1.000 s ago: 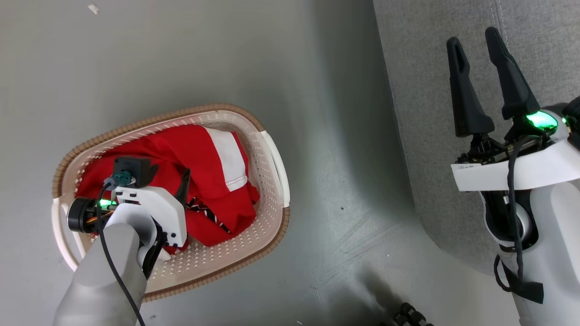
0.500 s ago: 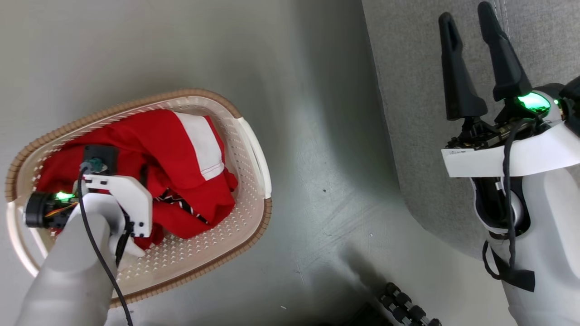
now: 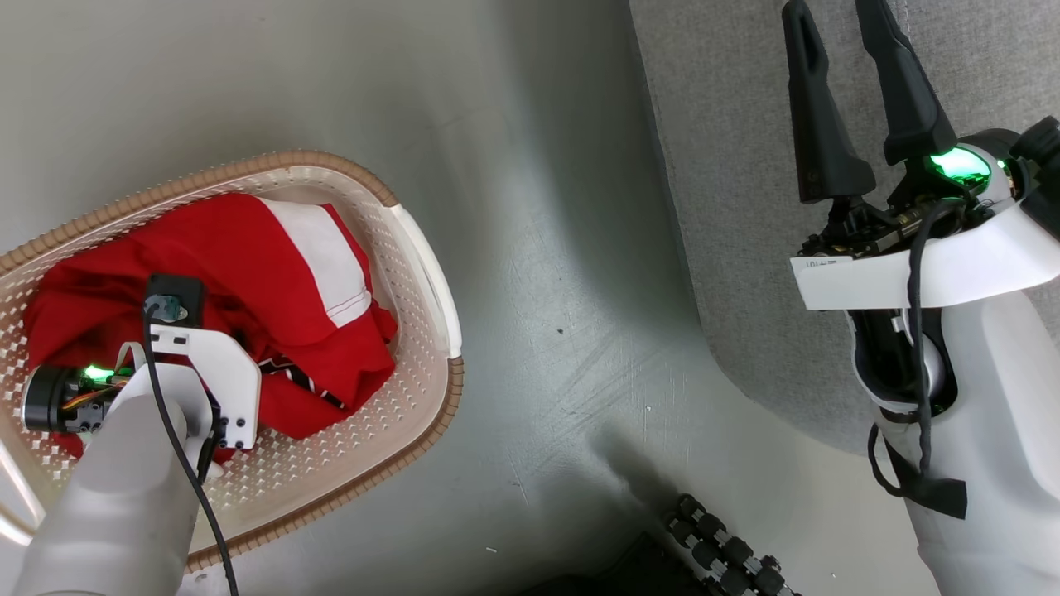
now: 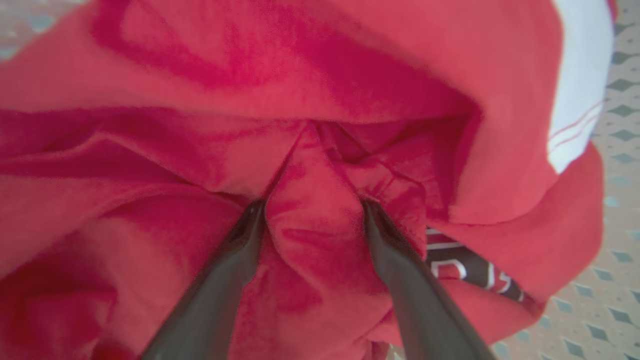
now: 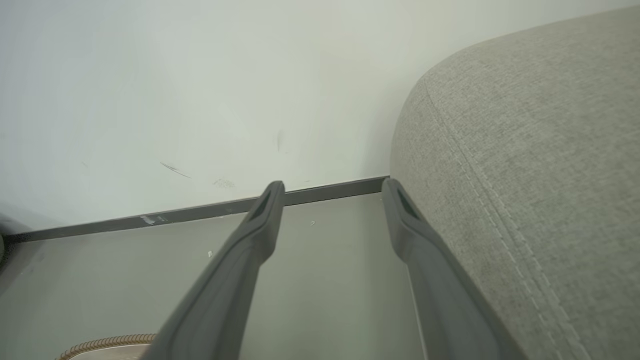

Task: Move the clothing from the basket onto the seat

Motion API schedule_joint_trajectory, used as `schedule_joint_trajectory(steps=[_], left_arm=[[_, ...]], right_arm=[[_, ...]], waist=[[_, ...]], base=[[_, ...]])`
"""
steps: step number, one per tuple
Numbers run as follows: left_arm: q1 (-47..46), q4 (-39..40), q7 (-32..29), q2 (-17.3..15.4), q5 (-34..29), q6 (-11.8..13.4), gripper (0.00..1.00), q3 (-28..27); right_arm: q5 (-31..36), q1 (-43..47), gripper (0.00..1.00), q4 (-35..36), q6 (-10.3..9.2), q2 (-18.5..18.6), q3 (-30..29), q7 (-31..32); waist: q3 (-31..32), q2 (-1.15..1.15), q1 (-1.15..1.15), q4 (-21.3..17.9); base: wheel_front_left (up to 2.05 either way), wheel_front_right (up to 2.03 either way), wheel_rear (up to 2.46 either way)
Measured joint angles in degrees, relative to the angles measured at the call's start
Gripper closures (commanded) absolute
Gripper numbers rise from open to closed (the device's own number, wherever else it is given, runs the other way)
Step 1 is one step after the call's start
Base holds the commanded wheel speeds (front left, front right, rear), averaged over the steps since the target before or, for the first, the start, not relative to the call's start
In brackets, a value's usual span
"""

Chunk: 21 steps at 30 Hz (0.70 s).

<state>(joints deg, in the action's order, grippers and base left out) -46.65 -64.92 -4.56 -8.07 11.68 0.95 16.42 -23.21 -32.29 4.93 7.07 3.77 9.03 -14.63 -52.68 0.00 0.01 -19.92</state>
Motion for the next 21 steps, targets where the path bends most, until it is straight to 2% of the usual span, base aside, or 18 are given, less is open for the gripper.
schedule_joint_trajectory(steps=[3, 4, 5, 6, 15, 21], left_arm=[[-0.8, -0.6, -0.5, -0.2, -0.3, 0.2, 0.00, 0.2], [-1.2, -0.7, -0.5, -0.2, -0.3, 0.2, 0.05, 0.3], [-1.5, -0.8, -0.7, -0.3, -0.3, 0.2, 0.59, 0.4], [-1.7, -0.8, -0.7, -0.3, -0.4, 0.2, 1.00, 0.5], [-2.4, -1.2, -0.4, -0.1, -0.6, -0.2, 1.00, 0.6], [-3.4, -1.1, 1.3, 0.3, -0.3, -1.4, 1.00, 0.6]], right_arm=[[0.0, -0.4, 0.00, -0.2, 0.00, -0.1, 0.4, 0.0], [0.0, -0.7, 0.00, -0.2, 0.00, -0.2, 0.4, 0.0], [0.0, -1.1, 0.00, -0.3, 0.00, -0.2, 0.4, 0.0], [0.0, -1.3, 0.00, -0.3, 0.00, -0.2, 0.4, 0.0], [0.0, -1.5, 0.00, -1.2, 0.00, -0.4, 0.2, 0.0], [0.0, -2.3, 0.00, -1.3, 0.00, -0.4, -0.2, 0.0]], waist=[[-0.4, 0.00, 0.00, -0.5], [-0.5, 0.00, 0.00, -0.6], [-0.6, 0.00, 0.00, -0.7], [-0.7, 0.00, 0.00, -0.8], [-0.5, 0.00, 0.00, -0.6], [-0.1, 0.00, 0.00, -0.3]], base=[[0.00, 0.00, 0.00], [0.00, 0.00, 0.00], [0.00, 0.00, 0.00], [0.00, 0.00, 0.00], [0.00, 0.00, 0.00], [0.00, 0.00, 0.00]])
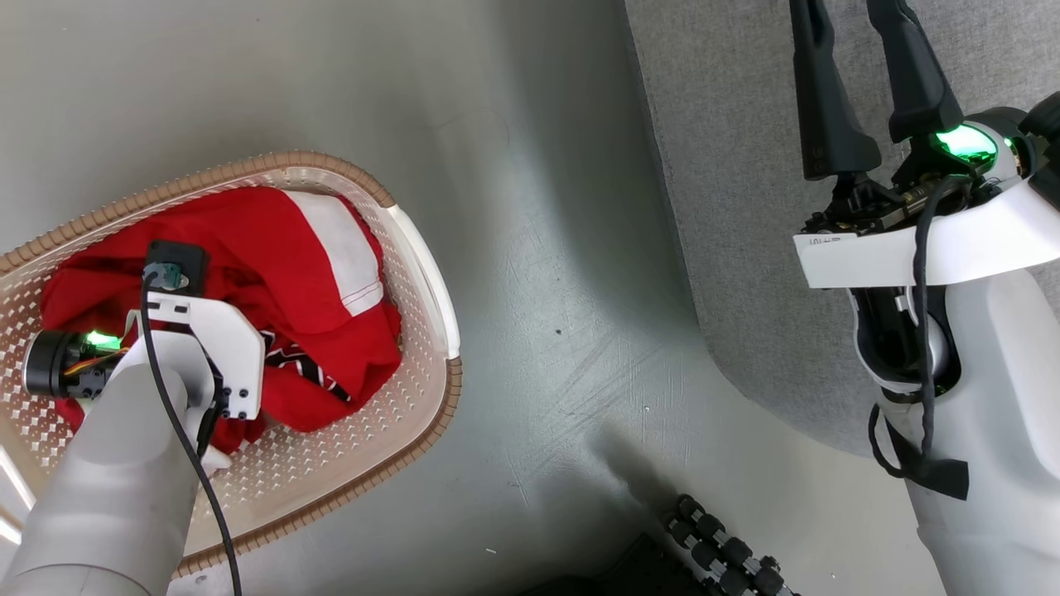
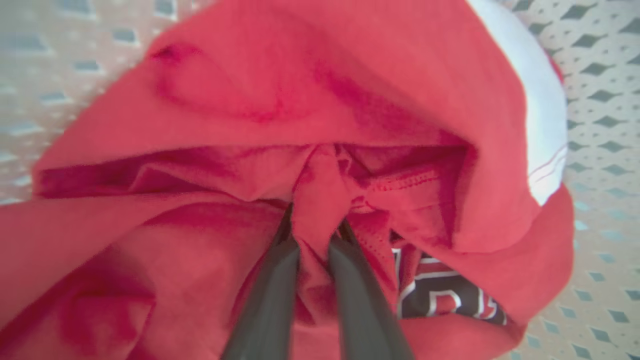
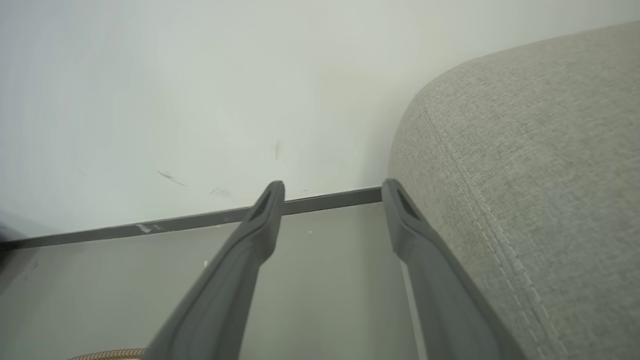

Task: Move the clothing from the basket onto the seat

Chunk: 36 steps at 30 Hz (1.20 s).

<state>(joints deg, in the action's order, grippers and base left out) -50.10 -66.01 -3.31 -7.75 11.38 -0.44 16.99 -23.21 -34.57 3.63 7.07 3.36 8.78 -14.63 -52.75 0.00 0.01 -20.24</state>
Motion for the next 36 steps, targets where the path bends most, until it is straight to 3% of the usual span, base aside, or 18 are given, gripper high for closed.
schedule_joint_trajectory(steps=[7, 20, 36], left_arm=[[-0.1, 0.9, 3.9, 0.1, 0.1, -2.1, 1.00, 0.1], [0.4, 3.1, 11.0, 1.1, 1.4, -3.9, 1.00, -0.3], [4.1, 8.7, 17.0, 2.5, 3.3, -6.0, 1.00, -0.1]], right_arm=[[0.0, -0.5, 0.00, -0.1, 0.00, 0.0, -0.8, 0.0], [0.6, -1.4, 0.00, -0.5, 0.00, 0.0, -1.3, 0.0], [1.5, -1.5, 0.00, -2.5, 0.00, 2.8, -0.7, 0.0]], waist=[[1.1, 0.00, 0.00, 0.6], [4.3, 0.00, 0.00, 2.2], [11.3, 0.00, 0.00, 5.6]], base=[[0.00, 0.00, 0.00], [0.00, 0.00, 0.00], [0.00, 0.00, 0.00]])
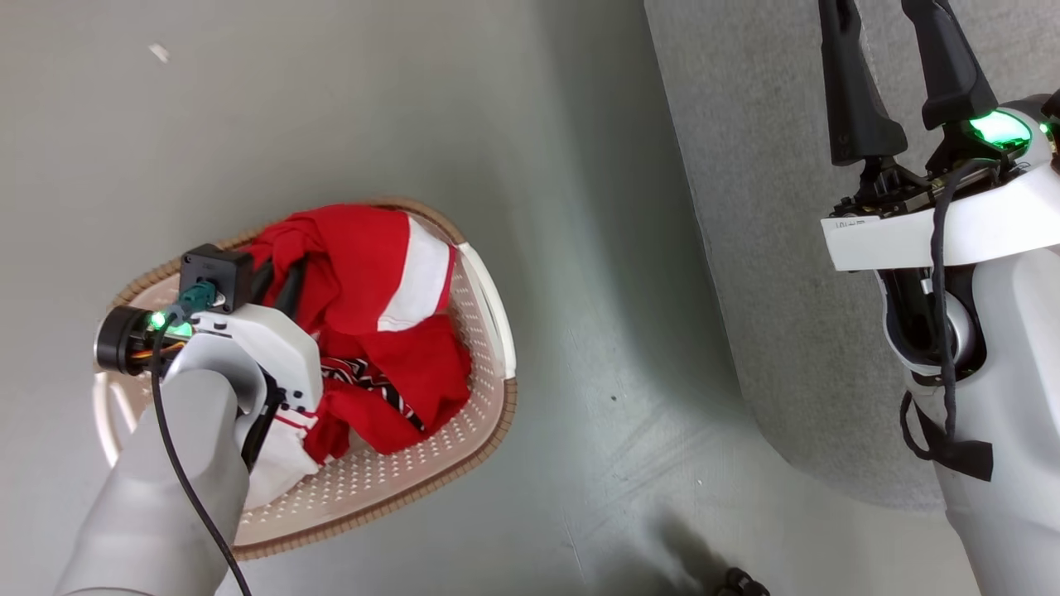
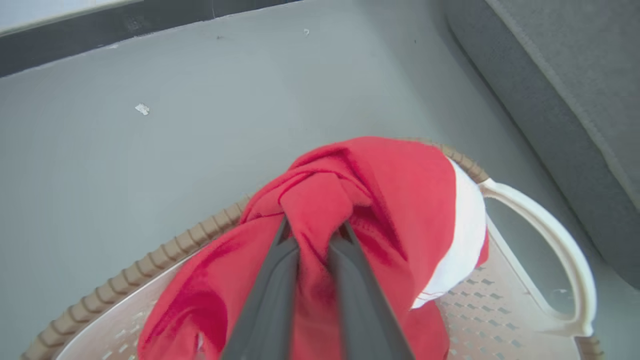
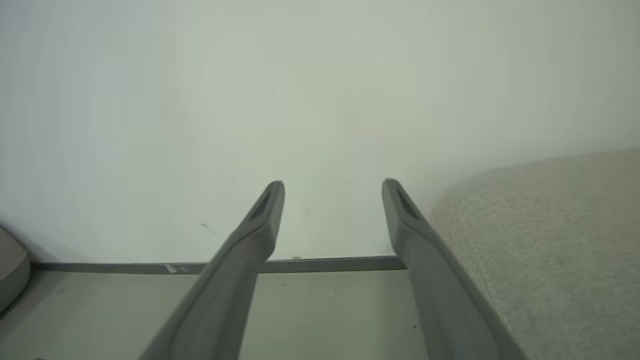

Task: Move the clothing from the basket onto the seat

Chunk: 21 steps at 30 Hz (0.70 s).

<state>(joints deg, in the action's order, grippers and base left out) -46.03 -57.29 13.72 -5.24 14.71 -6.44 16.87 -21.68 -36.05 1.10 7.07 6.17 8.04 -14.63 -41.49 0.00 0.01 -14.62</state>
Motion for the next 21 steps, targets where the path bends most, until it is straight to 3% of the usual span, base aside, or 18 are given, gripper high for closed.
schedule_joint_trajectory(steps=[21], left_arm=[[5.6, 15.6, 0.6, 2.1, 4.5, -0.8, 1.00, 0.5]], right_arm=[[0.1, 6.1, 0.00, -3.7, 0.00, 3.3, 0.6, 0.0]], waist=[[13.4, 0.00, 0.00, 5.4]], base=[[0.00, 0.00, 0.00]])
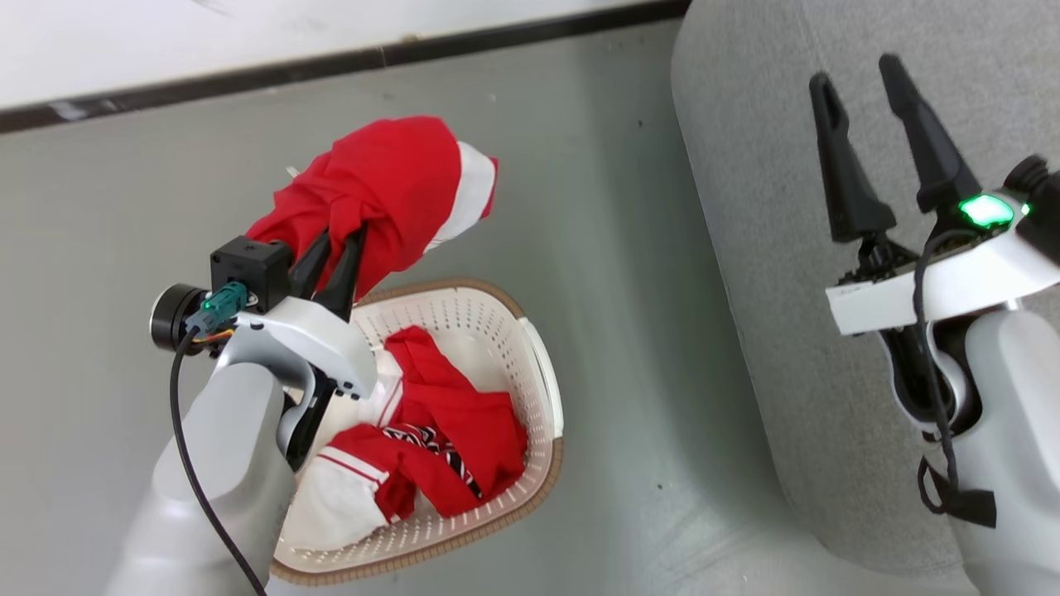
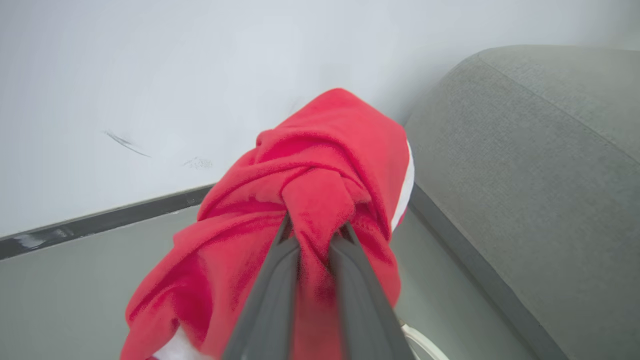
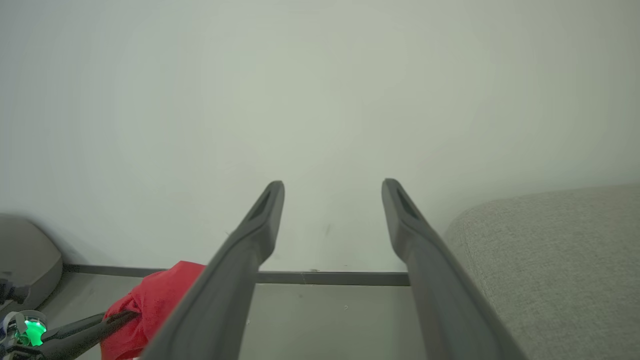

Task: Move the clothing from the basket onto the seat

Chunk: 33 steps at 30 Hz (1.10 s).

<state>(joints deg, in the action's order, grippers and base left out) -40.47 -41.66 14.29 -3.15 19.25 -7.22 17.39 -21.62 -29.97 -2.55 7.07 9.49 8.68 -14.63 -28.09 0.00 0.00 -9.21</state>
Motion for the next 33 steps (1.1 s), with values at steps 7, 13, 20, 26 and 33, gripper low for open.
schedule_joint_trajectory(steps=[7, 13, 20, 26, 33], left_arm=[[1.3, 6.5, 0.0, 0.4, 2.4, 0.0, 1.00, 1.6], [2.4, 10.5, 0.0, 0.5, 3.9, 0.0, 1.00, 3.2], [4.0, 13.6, 0.1, 0.5, 5.9, 0.0, 1.00, 3.9], [6.8, 14.4, 0.2, 0.4, 7.4, 0.0, 1.00, 5.4], [9.3, 16.1, 0.2, -0.4, 9.0, 0.0, 1.00, 8.4]], right_arm=[[0.0, 3.2, 0.00, -0.9, 0.00, 0.2, 1.4, 0.0], [-0.1, 6.5, 0.00, -1.9, 0.00, 0.5, 2.1, 0.0], [-0.7, 10.1, 0.00, -2.6, 0.00, 1.1, 3.7, 0.0], [-1.1, 13.0, 0.00, -3.3, 0.00, 1.4, 5.5, 0.0], [-2.9, 14.8, 0.00, -3.5, 0.00, 2.3, 7.3, 0.0]], waist=[[4.8, 0.00, 0.00, 1.4], [8.7, 0.00, 0.00, 2.2], [13.2, 0.00, 0.00, 2.9], [16.6, 0.00, 0.00, 3.2], [20.0, 0.00, 0.00, 3.5]], base=[[0.00, 0.00, 0.00], [0.00, 0.00, 0.00], [0.00, 0.00, 0.00], [0.00, 0.00, 0.00], [0.00, 0.00, 0.00]])
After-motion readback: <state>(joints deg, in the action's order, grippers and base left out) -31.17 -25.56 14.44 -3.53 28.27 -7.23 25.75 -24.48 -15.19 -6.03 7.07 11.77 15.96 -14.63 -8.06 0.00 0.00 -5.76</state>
